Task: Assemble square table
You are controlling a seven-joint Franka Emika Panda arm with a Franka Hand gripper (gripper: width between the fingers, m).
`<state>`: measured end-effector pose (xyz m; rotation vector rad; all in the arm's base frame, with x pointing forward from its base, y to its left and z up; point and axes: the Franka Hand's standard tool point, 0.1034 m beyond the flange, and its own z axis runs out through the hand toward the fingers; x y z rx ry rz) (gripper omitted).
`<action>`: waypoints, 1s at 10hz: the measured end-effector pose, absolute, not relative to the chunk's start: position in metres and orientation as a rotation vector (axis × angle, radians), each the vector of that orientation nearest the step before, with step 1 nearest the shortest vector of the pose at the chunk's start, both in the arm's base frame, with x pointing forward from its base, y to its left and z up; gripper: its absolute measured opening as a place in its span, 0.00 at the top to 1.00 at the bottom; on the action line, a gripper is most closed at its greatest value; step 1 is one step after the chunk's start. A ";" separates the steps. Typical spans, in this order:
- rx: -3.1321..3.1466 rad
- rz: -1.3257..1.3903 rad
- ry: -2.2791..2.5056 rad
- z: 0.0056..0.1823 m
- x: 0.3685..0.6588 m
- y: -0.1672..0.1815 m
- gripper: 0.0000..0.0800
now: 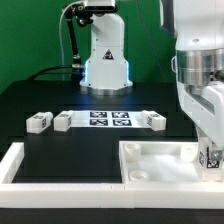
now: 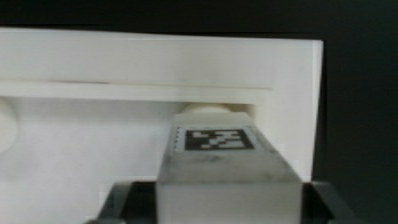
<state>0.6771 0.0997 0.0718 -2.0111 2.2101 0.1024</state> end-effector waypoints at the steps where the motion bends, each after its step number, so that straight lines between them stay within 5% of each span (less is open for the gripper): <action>1: -1.787 0.144 2.366 0.072 0.678 0.102 0.64; 5: -1.558 0.140 2.526 0.073 0.679 0.102 0.64; 7: -1.583 0.140 2.513 0.071 0.678 0.102 0.54; 8: -1.584 0.140 2.512 0.071 0.678 0.102 0.27; 10: -1.590 0.130 2.499 0.074 0.680 0.104 0.21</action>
Offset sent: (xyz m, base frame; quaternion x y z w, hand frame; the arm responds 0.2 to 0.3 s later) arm 0.0025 0.0072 0.0069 0.0495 -0.0017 0.2877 0.9565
